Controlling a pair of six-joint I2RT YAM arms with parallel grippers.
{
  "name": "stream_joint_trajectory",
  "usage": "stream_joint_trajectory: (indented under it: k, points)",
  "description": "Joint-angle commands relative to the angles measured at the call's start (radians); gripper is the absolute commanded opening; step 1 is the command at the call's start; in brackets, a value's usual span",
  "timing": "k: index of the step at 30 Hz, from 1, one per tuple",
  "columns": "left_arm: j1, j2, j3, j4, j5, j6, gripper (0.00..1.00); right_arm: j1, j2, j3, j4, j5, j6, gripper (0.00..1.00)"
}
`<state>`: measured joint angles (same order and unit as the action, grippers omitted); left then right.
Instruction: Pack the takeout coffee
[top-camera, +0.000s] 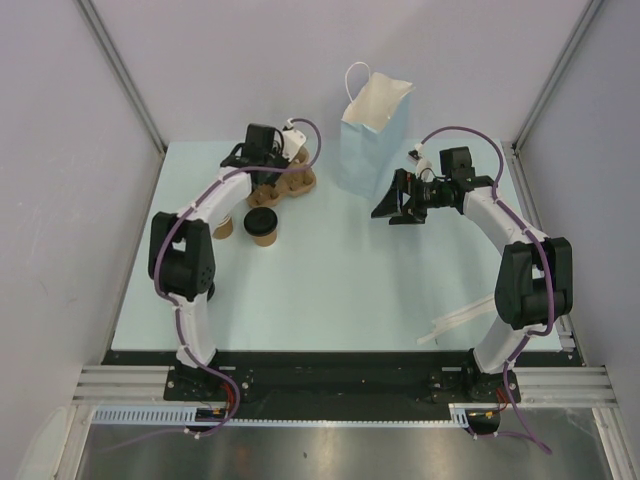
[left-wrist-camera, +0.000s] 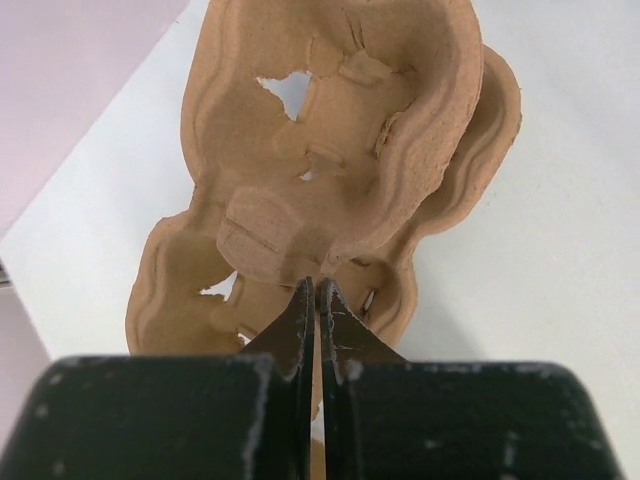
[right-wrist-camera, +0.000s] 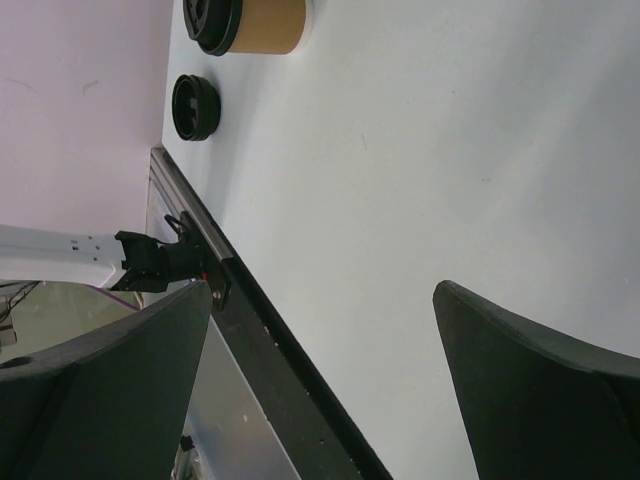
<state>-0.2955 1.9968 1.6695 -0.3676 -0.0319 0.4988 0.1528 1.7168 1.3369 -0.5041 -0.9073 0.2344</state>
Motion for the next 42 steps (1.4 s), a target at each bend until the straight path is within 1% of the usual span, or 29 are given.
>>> stream_joint_trajectory:
  k: [1,8,9,12,13,15,16,17,18,19,21,22,23,26,28,34,35,41,42]
  points:
    - [-0.007,-0.153,0.015,-0.037,-0.002,0.064,0.0,-0.013,-0.046,0.01,0.013,-0.024,-0.006,1.0]
    - [-0.007,-0.305,0.007,-0.212,0.023,0.089,0.0,-0.024,-0.092,0.01,-0.008,-0.025,-0.021,1.0]
    - [-0.008,-0.36,0.0,-0.261,0.023,0.087,0.0,-0.024,-0.1,0.01,-0.011,-0.025,-0.023,1.0]
    - [-0.021,-0.459,-0.056,-0.341,0.078,0.081,0.0,-0.027,-0.127,0.01,-0.022,-0.016,-0.033,1.0]
    - [-0.025,-0.531,-0.094,-0.367,0.089,0.084,0.0,-0.03,-0.134,0.01,-0.027,-0.012,-0.037,1.0]
    - [-0.043,-0.602,-0.149,-0.407,0.124,0.099,0.0,-0.032,-0.154,0.01,-0.034,-0.008,-0.044,1.0]
    - [-0.05,-0.681,-0.213,-0.441,0.135,0.099,0.0,-0.033,-0.16,0.01,-0.039,-0.002,-0.049,1.0]
    - [-0.056,-0.716,-0.249,-0.461,0.173,0.104,0.0,-0.035,-0.166,0.01,-0.043,-0.001,-0.05,1.0]
    - [-0.063,-0.757,-0.287,-0.478,0.179,0.113,0.0,-0.036,-0.181,0.01,-0.045,0.001,-0.052,1.0]
    - [-0.073,-0.823,-0.371,-0.49,0.187,0.115,0.0,-0.039,-0.189,0.01,-0.047,0.008,-0.058,1.0]
    - [-0.111,-0.883,-0.454,-0.499,0.195,0.125,0.0,-0.047,-0.206,0.01,-0.048,0.015,-0.063,0.99]
    - [-0.132,-0.904,-0.532,-0.496,0.184,0.121,0.0,-0.048,-0.216,0.01,-0.048,0.021,-0.066,1.0]
    - [-0.181,-0.941,-0.568,-0.488,0.161,0.104,0.0,-0.055,-0.223,0.01,-0.051,0.025,-0.067,1.0]
    - [-0.25,-0.972,-0.694,-0.437,0.116,0.063,0.0,-0.068,-0.243,0.011,-0.051,0.034,-0.064,1.0]
    - [-0.26,-0.963,-0.758,-0.407,0.093,0.037,0.0,-0.09,-0.253,0.011,-0.053,0.041,-0.066,1.0]
    - [-0.263,-0.883,-0.841,-0.28,0.043,0.032,0.0,-0.145,-0.267,0.016,-0.073,0.053,-0.081,1.0]
    - [-0.263,-0.874,-0.85,-0.263,0.04,0.032,0.0,-0.172,-0.261,0.033,-0.08,0.054,-0.086,1.0]
    - [-0.261,-0.8,-0.909,-0.177,0.033,0.027,0.0,-0.205,-0.235,0.125,-0.134,0.09,-0.142,1.0]
    - [-0.261,-0.793,-0.915,-0.172,0.033,0.026,0.04,-0.206,-0.226,0.166,-0.137,0.116,-0.153,1.0]
